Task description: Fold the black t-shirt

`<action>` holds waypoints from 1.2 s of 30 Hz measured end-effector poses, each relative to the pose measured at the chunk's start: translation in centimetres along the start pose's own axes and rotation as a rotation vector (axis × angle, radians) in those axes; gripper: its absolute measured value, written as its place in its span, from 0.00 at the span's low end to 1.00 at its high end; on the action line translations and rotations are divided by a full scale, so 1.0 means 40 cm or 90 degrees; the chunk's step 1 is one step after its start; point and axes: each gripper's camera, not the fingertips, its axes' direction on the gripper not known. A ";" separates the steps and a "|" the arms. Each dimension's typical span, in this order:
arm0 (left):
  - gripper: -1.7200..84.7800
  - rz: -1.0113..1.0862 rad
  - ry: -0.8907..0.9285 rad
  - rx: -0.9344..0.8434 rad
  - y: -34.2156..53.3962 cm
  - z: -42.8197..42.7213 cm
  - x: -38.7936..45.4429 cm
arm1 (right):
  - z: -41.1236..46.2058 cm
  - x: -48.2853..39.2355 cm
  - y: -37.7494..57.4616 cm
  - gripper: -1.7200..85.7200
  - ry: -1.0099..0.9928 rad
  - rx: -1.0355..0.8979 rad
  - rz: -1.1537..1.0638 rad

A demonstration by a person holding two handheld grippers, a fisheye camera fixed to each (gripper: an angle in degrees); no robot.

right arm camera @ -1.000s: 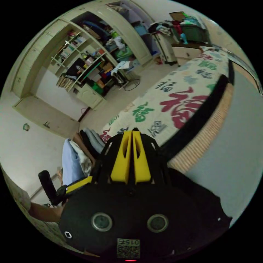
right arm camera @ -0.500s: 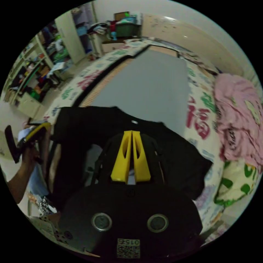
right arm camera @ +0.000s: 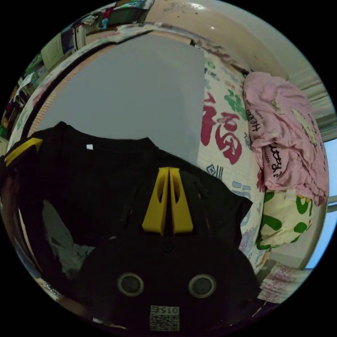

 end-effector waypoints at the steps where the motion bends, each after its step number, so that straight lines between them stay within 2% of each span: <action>1: 0.01 -0.003 0.006 0.000 -0.001 0.003 -0.003 | -0.005 -0.005 0.015 0.01 0.010 0.018 0.003; 6: 0.01 -0.039 0.082 0.004 -0.003 0.031 -0.040 | -0.025 -0.041 0.095 0.01 0.090 0.118 -0.006; 9: 0.01 -0.027 0.060 0.008 -0.002 0.036 -0.012 | -0.042 -0.041 0.138 0.01 0.119 0.152 -0.010; 12: 0.01 0.001 0.003 0.013 0.004 0.040 0.043 | -0.079 0.038 0.171 0.01 0.035 0.157 0.018; 15: 0.01 0.009 0.002 0.021 0.017 0.041 0.062 | -0.124 0.197 0.248 0.01 -0.156 0.136 0.082; 16: 0.01 0.012 0.011 0.026 0.021 0.040 0.062 | -0.161 0.261 0.325 0.01 -0.222 0.167 0.115; 18: 0.01 0.033 0.060 0.063 0.052 0.018 0.064 | -0.229 0.325 0.475 0.02 -0.278 0.278 0.116; 20: 0.01 0.024 0.073 0.086 0.071 0.006 0.061 | -0.281 0.384 0.666 0.02 -0.274 0.409 0.147; 22: 0.01 0.015 0.084 0.077 0.075 0.012 0.061 | -0.296 0.419 0.779 0.01 -0.298 0.478 0.190; 26: 0.01 0.007 0.094 0.067 0.092 0.021 0.080 | -0.329 0.451 1.002 0.01 -0.465 0.687 0.183; 31: 0.01 0.027 -0.008 0.048 0.119 0.024 0.173 | -0.459 0.516 1.201 0.01 -0.495 0.783 0.137; 33: 0.01 0.065 -0.096 0.010 0.119 0.051 0.248 | -0.505 0.550 1.262 0.01 -0.563 0.819 0.098; 36: 0.01 0.115 -0.165 0.003 0.127 0.059 0.300 | -0.565 0.624 1.355 0.01 -0.716 0.860 0.043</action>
